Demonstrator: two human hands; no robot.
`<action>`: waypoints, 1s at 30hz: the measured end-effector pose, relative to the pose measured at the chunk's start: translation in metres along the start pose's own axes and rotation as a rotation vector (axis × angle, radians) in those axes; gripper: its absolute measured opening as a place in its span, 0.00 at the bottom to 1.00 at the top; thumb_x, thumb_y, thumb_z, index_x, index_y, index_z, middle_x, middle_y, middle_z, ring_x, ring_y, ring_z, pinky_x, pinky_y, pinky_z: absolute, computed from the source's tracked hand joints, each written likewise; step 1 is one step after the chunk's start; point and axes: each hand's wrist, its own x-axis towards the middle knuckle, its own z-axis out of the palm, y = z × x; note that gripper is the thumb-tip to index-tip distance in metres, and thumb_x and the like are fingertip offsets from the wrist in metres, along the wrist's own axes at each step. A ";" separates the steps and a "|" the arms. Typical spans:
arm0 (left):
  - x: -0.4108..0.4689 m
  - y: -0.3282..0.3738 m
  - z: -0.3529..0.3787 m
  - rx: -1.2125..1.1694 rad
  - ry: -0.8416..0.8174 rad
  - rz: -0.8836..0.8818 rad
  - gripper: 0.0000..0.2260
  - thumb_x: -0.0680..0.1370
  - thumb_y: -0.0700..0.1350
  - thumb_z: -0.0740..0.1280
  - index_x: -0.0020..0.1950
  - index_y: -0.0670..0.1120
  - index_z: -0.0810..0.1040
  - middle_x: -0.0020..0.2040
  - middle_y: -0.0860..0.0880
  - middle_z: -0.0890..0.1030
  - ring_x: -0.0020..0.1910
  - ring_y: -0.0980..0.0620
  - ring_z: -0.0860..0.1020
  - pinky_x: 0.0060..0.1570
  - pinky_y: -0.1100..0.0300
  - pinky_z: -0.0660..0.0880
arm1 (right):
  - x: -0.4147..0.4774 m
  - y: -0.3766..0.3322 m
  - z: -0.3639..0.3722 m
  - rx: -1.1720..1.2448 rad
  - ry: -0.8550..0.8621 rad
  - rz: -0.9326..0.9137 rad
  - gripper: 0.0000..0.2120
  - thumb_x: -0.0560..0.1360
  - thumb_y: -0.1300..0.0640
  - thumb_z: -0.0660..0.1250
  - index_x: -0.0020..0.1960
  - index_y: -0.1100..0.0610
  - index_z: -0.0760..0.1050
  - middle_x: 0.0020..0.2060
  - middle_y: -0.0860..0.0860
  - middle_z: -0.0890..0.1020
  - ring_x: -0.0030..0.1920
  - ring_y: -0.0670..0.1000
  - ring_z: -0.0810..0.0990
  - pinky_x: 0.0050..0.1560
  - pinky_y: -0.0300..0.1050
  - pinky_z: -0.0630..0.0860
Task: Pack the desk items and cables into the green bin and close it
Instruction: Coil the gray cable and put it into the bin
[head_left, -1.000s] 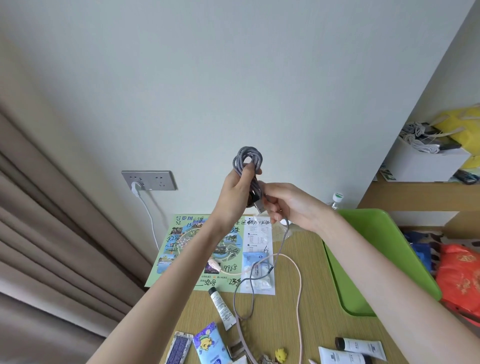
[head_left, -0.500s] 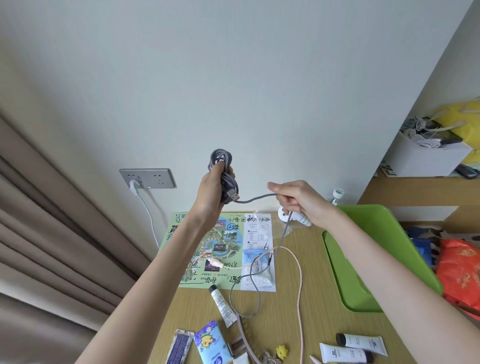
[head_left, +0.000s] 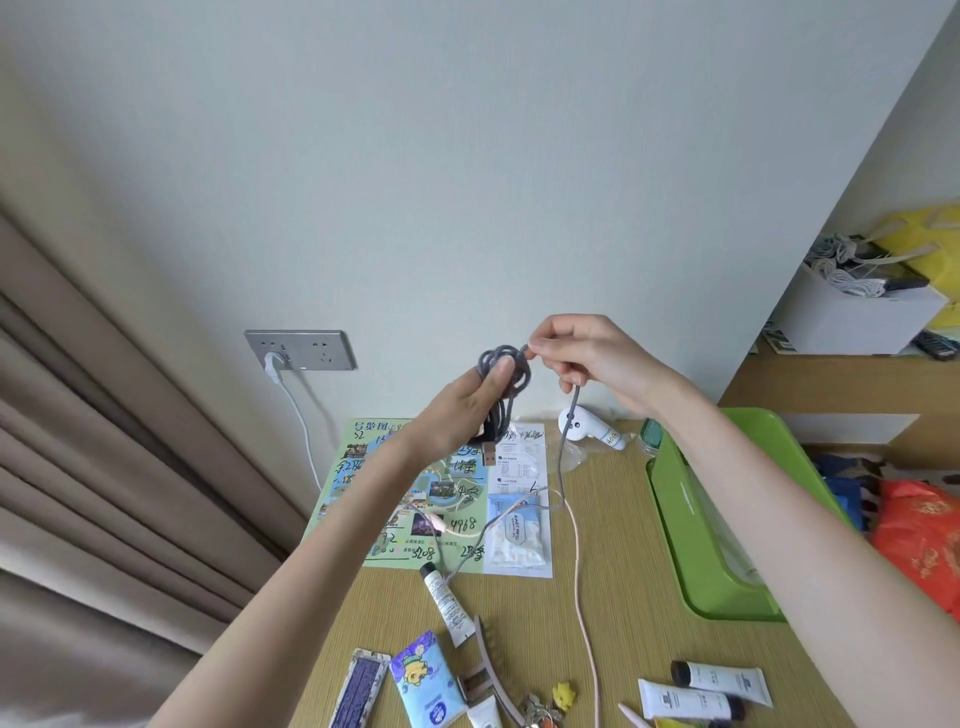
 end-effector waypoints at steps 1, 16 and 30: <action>0.000 0.002 0.004 0.008 -0.035 -0.004 0.23 0.81 0.61 0.52 0.63 0.47 0.74 0.59 0.48 0.79 0.57 0.55 0.74 0.64 0.57 0.68 | 0.000 -0.002 0.004 -0.028 0.012 -0.024 0.06 0.78 0.59 0.66 0.44 0.57 0.78 0.28 0.48 0.71 0.26 0.45 0.66 0.31 0.36 0.70; 0.002 0.023 0.002 -0.337 0.241 -0.051 0.13 0.82 0.51 0.57 0.47 0.43 0.72 0.37 0.46 0.69 0.28 0.57 0.69 0.26 0.70 0.68 | 0.000 0.013 0.035 0.199 0.114 0.043 0.18 0.83 0.47 0.53 0.39 0.55 0.66 0.27 0.49 0.61 0.24 0.47 0.60 0.28 0.39 0.71; 0.007 0.032 0.009 -0.636 0.338 -0.021 0.14 0.81 0.48 0.56 0.51 0.44 0.79 0.24 0.46 0.74 0.19 0.46 0.71 0.23 0.62 0.67 | 0.007 0.025 0.082 0.093 0.257 -0.062 0.17 0.85 0.54 0.47 0.44 0.60 0.67 0.27 0.47 0.71 0.29 0.48 0.68 0.28 0.44 0.66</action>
